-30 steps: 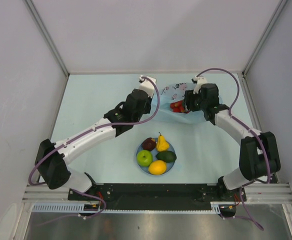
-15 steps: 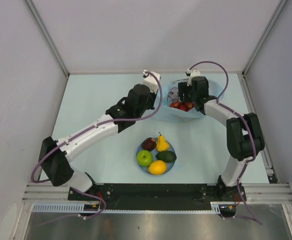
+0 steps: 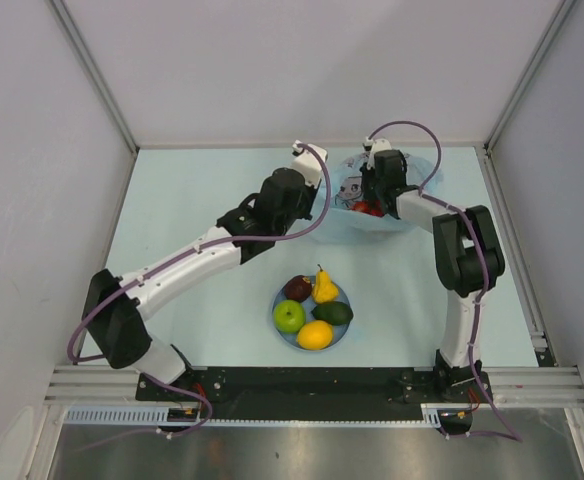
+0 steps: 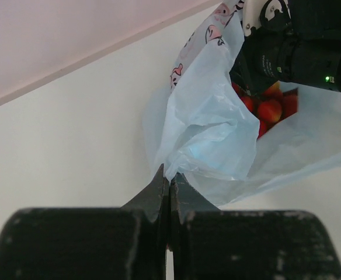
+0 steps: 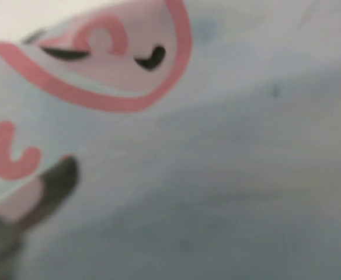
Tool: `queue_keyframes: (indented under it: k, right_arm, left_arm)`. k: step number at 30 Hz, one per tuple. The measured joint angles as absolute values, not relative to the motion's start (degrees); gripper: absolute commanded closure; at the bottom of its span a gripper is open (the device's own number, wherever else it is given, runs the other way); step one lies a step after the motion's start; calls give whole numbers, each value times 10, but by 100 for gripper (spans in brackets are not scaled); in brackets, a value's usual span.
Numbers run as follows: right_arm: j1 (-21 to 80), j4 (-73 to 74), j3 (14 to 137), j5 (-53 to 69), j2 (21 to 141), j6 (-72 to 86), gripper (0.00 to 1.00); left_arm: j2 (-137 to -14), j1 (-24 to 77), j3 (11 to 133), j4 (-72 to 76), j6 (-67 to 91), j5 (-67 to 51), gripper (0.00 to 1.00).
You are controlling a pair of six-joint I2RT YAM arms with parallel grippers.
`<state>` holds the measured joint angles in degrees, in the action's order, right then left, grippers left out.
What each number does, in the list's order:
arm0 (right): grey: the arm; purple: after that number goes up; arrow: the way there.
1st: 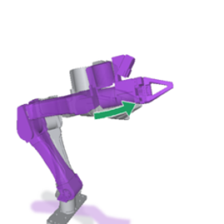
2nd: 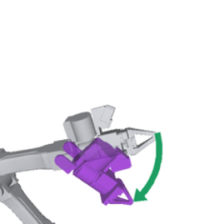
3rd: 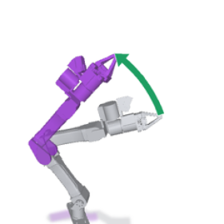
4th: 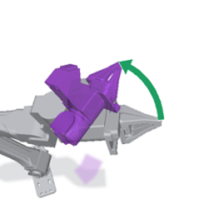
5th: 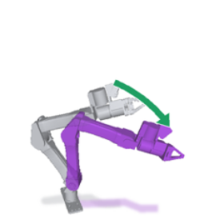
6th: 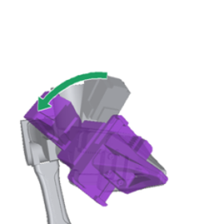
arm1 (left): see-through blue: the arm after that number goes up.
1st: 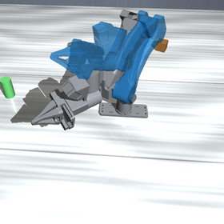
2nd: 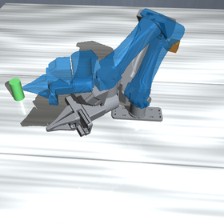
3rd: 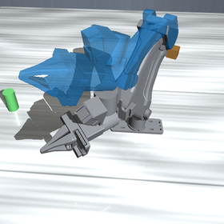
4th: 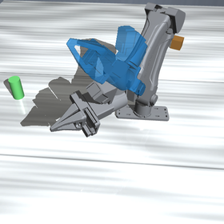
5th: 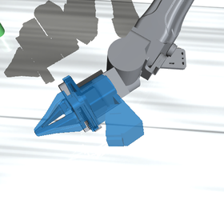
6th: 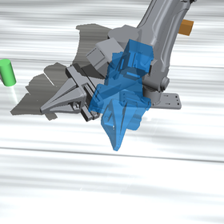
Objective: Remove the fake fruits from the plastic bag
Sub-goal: Take out the fake fruit from the plastic bag, then move the plastic bag to the center of the board.
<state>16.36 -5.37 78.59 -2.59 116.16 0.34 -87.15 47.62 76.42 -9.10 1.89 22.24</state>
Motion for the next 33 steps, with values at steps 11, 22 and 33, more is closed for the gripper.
queue_keyframes:
  k: [11, 22, 33]
  right_arm:
    - [160, 20, 792, 90, 1029, -12, 100]
    - [172, 27, 782, 201, 838, -13, 100]
    - [225, 6, 777, 330, 775, 7, 100]
  left_arm:
    - [-934, 463, 808, -41, -41, 253, 100]
    - [-981, 375, 888, -36, -44, 241, 100]
    - [-976, 291, 874, -29, -65, 238, 100]
